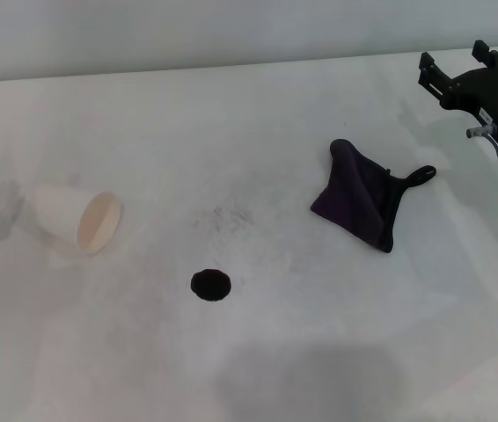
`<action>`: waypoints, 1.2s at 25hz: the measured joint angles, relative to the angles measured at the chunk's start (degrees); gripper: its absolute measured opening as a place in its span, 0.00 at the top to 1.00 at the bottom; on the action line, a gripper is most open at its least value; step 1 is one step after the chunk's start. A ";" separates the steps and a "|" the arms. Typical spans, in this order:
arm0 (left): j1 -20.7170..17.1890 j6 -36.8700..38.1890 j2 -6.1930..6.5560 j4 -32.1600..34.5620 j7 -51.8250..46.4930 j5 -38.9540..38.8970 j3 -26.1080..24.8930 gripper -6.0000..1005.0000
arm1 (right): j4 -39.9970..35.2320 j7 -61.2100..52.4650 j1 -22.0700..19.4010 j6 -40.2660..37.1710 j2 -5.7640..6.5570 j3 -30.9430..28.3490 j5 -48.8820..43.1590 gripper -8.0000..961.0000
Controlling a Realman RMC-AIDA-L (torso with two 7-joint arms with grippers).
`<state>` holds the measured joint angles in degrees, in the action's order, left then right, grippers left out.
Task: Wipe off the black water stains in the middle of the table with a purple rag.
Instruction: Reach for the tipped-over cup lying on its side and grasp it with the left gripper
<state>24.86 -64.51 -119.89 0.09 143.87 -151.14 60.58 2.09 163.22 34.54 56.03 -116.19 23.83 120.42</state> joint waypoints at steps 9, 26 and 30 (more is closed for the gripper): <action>0.36 -0.83 0.43 0.97 -0.91 -0.34 -0.24 0.11 | -0.76 -0.42 -0.74 -0.03 0.08 -2.17 0.25 0.10; 0.16 -1.56 9.49 27.11 -42.83 28.11 0.64 0.11 | -3.00 -0.24 -0.45 -1.08 0.32 -2.57 2.50 0.10; 2.91 -2.00 14.12 32.58 -54.32 43.50 0.59 0.11 | -3.48 -0.24 -0.60 -1.38 0.32 -2.57 2.53 0.10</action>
<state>27.77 -66.51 -105.78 32.67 89.55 -107.64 61.17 -1.38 162.97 33.95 54.65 -115.87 21.26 122.95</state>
